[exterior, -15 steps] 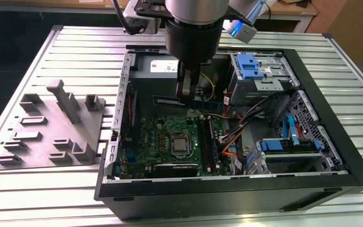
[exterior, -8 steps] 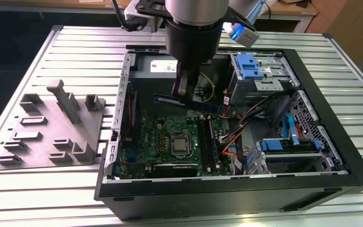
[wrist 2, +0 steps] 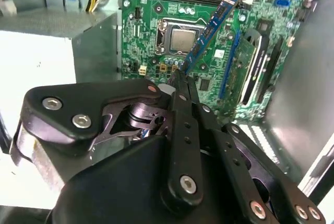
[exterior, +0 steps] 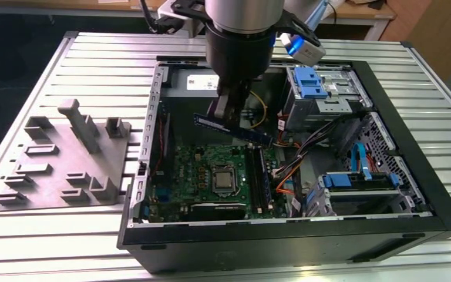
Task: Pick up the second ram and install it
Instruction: 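Insert the second ram into the second slot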
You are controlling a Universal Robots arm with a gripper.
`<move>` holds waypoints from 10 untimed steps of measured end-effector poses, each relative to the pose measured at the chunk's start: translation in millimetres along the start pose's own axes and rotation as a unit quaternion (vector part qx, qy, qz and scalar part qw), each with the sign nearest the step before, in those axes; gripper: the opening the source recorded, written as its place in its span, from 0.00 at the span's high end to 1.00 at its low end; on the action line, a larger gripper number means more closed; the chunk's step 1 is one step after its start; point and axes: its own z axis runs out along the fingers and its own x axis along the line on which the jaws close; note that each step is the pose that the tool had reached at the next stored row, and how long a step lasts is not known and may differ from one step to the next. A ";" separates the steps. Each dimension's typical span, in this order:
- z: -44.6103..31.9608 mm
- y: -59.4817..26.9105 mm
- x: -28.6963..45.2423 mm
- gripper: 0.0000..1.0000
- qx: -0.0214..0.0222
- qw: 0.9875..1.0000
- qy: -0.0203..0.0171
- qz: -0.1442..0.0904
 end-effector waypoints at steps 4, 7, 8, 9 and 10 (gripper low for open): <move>0.7 0.0 0.0 0.89 0.001 0.999 0.000 0.036; 1.3 0.0 0.0 0.89 0.002 0.998 -0.001 0.064; 1.4 0.0 0.0 0.89 0.003 0.997 -0.001 0.073; 1.6 0.0 0.0 0.89 0.003 0.997 -0.001 0.082; 1.8 0.0 0.0 0.89 0.003 0.996 -0.001 0.091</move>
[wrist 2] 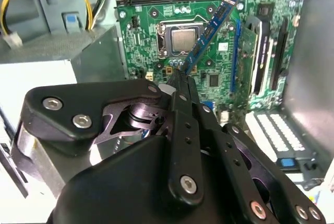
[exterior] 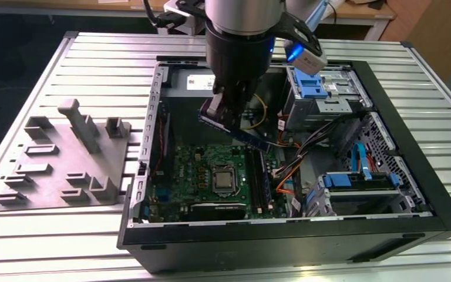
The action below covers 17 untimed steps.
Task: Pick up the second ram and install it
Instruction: 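Insert the second ram into the second slot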
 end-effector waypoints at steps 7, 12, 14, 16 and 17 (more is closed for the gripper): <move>1.1 0.0 0.0 0.89 0.002 0.998 0.000 0.063; 2.0 0.0 0.1 0.89 0.004 0.994 -0.001 0.109; 2.3 0.0 0.1 0.89 0.004 0.992 -0.001 0.127; 2.6 0.0 0.1 0.89 0.005 0.989 -0.001 0.145; 2.8 0.0 0.1 0.89 0.005 0.988 -0.001 0.154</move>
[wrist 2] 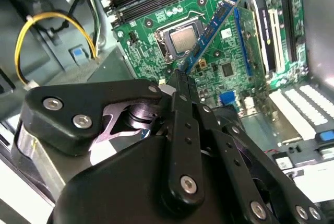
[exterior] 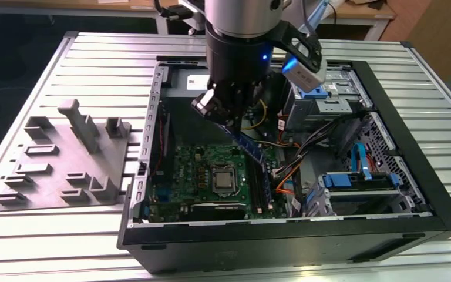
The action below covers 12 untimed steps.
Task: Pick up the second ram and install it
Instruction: 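Insert the second ram into the second slot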
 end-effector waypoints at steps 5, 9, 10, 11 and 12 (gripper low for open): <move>0.8 0.0 0.0 0.89 0.002 0.999 0.000 0.046; 1.5 0.0 0.0 0.89 0.003 0.997 -0.001 0.082; 1.6 0.0 0.0 0.89 0.003 0.996 -0.001 0.091; 1.8 0.0 0.1 0.89 0.004 0.995 -0.001 0.100; 2.0 0.0 0.1 0.89 0.004 0.994 -0.001 0.109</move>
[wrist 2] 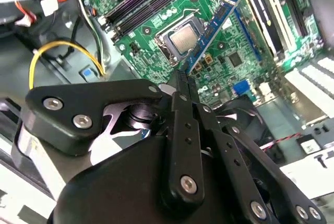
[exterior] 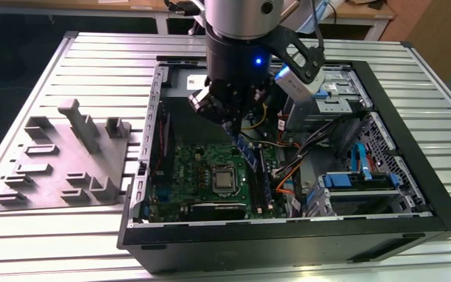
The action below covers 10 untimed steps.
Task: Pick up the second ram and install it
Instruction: 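Insert the second ram into the second slot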
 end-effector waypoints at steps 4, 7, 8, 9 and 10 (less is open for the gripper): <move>0.7 0.0 0.0 0.89 0.001 0.999 0.000 0.037; 1.2 0.0 0.0 0.89 0.002 0.998 -0.001 0.063; 1.4 0.0 0.1 0.89 0.003 0.997 -0.001 0.073; 1.6 0.0 0.1 0.89 0.003 0.997 -0.001 0.082; 1.8 0.0 0.1 0.89 0.003 0.996 -0.001 0.091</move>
